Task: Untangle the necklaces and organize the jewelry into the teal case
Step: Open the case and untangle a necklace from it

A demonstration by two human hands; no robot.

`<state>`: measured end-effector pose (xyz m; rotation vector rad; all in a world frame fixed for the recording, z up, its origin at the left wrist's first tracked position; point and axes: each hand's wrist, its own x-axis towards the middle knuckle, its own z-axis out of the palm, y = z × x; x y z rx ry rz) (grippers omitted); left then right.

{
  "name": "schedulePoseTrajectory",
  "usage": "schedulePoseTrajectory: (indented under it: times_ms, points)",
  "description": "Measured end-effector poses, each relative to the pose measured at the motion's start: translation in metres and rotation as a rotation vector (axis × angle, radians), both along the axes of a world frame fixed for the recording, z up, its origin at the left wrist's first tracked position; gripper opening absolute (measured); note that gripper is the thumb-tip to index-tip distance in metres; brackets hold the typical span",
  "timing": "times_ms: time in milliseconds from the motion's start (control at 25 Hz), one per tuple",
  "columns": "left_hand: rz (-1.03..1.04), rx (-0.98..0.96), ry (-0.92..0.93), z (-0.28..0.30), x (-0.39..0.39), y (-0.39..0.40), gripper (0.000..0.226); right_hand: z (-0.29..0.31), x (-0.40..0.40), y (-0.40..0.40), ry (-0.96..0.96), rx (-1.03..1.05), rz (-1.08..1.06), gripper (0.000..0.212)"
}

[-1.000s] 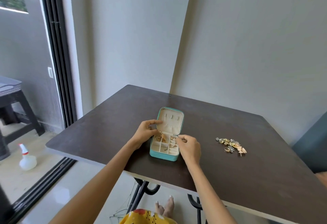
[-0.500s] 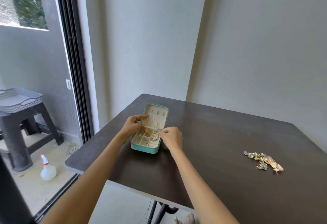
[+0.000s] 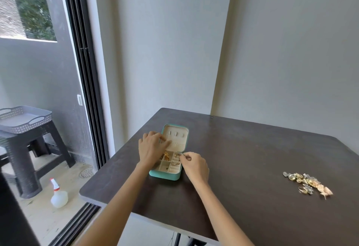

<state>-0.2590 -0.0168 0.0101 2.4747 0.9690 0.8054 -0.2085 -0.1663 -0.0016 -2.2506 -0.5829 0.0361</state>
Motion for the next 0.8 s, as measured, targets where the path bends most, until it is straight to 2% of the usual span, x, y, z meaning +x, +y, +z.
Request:
schedulePoseTrajectory:
  times_ms: [80,160,280,360,440,520,680,800]
  points:
    - [0.043,0.203,0.148,0.003,0.004,-0.003,0.031,-0.007,-0.002,0.000,-0.078,0.026,-0.010,0.026]
    - [0.040,0.206,0.194,0.006,0.003,-0.004,0.029,-0.008,0.000,-0.001,-0.088,0.058,-0.004,0.026]
    - [-0.033,0.151,0.029,0.006,-0.010,-0.002,0.019,-0.010,0.004,-0.004,-0.018,0.136,0.013,0.023]
    - [-0.197,0.189,-0.016,0.004,-0.021,-0.004,0.016,-0.011,0.006,-0.005,0.067,0.247,0.011,0.023]
    - [-0.408,0.192,0.150,0.006,-0.030,-0.015,0.020,-0.011,0.007,-0.005,0.129,0.326,0.016,0.025]
    - [-0.499,0.225,0.311,0.011,-0.031,-0.025,0.023,-0.011,0.007,-0.006,0.149,0.353,0.032,0.026]
    - [-0.494,0.375,0.395,0.025,-0.027,-0.031,0.016,-0.014,0.008,-0.006,0.128,0.372,0.053,0.024]
    - [-0.461,0.412,0.394,0.024,-0.025,-0.036,0.019,-0.017,0.009,-0.006,0.117,0.386,0.077,0.023]
